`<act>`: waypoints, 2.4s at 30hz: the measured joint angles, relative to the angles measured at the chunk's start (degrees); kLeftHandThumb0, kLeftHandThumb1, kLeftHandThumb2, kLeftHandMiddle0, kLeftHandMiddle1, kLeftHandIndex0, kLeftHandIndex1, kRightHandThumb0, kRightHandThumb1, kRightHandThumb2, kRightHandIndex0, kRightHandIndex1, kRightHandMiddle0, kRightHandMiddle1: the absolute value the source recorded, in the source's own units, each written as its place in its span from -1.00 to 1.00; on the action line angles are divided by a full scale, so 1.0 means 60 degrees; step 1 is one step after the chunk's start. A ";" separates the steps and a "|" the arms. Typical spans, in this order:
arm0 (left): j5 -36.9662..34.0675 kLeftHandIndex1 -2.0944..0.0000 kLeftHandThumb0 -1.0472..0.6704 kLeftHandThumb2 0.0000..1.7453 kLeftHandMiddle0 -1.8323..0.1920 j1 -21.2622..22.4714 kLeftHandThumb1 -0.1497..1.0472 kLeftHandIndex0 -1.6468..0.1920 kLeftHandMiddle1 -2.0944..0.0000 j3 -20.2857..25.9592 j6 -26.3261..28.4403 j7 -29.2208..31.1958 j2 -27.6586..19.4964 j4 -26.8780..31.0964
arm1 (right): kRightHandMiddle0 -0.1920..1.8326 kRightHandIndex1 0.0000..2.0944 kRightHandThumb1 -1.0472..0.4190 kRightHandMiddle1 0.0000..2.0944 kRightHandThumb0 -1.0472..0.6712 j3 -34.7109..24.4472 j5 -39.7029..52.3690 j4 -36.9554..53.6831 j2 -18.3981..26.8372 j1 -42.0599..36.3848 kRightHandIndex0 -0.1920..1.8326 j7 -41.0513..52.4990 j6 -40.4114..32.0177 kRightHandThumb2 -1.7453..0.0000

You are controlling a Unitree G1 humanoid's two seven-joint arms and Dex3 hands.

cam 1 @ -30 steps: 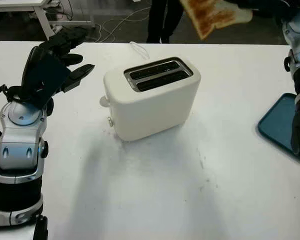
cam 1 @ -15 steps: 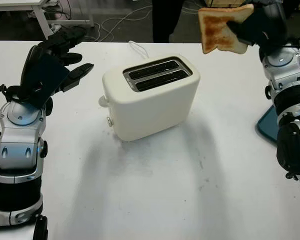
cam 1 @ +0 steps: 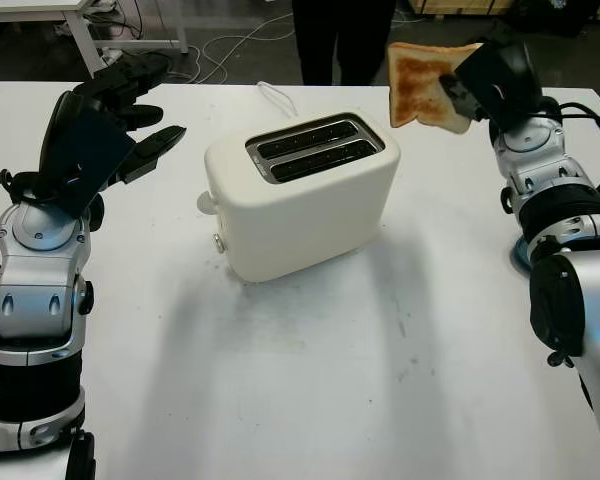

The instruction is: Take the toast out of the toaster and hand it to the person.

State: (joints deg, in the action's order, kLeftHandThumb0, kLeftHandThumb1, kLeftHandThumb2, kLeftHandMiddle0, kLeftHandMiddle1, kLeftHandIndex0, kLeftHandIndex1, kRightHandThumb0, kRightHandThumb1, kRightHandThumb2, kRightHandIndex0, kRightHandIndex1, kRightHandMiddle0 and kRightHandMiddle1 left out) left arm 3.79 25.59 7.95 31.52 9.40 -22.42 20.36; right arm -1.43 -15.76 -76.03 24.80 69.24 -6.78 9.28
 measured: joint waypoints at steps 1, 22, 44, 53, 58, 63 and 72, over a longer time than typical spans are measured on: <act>0.0000 0.93 -0.06 -0.90 0.55 -0.0011 0.79 0.23 0.29 0.0000 -0.0047 0.0000 0.0000 0.0000 | -0.61 0.67 -0.83 0.64 0.06 -0.0003 -0.0001 -0.0010 -0.0031 -0.0006 -0.21 -0.0125 -0.0069 0.54; 0.0002 0.92 -0.06 -0.90 0.56 -0.0074 0.79 0.22 0.25 0.0009 -0.0359 0.0015 0.0000 -0.0110 | -0.61 0.67 -0.83 0.63 0.10 -0.0247 0.0259 -0.0047 -0.0167 -0.0213 -0.21 -0.0277 -0.0426 0.55; -0.0008 0.93 -0.06 -0.92 0.57 -0.0080 0.78 0.22 0.25 0.0062 -0.0370 0.0015 0.0002 -0.0153 | -0.66 0.67 -0.83 0.64 0.13 -0.0218 0.0263 -0.0047 -0.0166 -0.0262 -0.25 -0.0196 -0.0455 0.53; -0.0069 0.93 -0.05 -0.92 0.56 -0.0080 0.79 0.22 0.26 0.0197 -0.0372 0.0016 0.0031 -0.0158 | -0.66 0.67 -0.83 0.66 0.09 -0.0167 0.0247 -0.0048 -0.0166 -0.0264 -0.26 -0.0132 -0.0517 0.51; -0.0107 0.93 -0.05 -0.92 0.56 -0.0080 0.79 0.22 0.26 0.0196 -0.0374 0.0018 0.0030 -0.0161 | -0.64 0.67 -0.83 0.67 0.08 -0.0068 0.0226 -0.0049 -0.0166 -0.0264 -0.24 -0.0147 -0.0524 0.54; -0.0127 0.93 -0.06 -0.92 0.56 -0.0080 0.78 0.22 0.25 0.0197 -0.0411 0.0020 0.0030 -0.0189 | -0.60 0.67 -0.83 0.67 0.08 -0.0067 0.0236 -0.0048 -0.0167 -0.0263 -0.25 -0.0159 -0.0522 0.57; -0.0192 0.94 -0.08 -0.92 0.57 -0.0080 0.78 0.23 0.26 0.0197 -0.0415 0.0033 0.0029 -0.0212 | -0.56 0.67 -0.83 0.66 0.09 -0.0103 0.0289 -0.0047 -0.0167 -0.0263 -0.21 -0.0127 -0.0321 0.55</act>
State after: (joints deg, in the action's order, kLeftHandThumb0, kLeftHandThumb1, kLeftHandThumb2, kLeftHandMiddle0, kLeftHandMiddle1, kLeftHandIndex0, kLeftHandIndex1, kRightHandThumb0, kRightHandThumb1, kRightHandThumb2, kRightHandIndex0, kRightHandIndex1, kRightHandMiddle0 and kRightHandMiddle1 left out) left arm 2.64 25.11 9.14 29.04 9.60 -22.24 19.08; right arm -2.05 -14.03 -76.31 23.80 67.66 -7.54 7.35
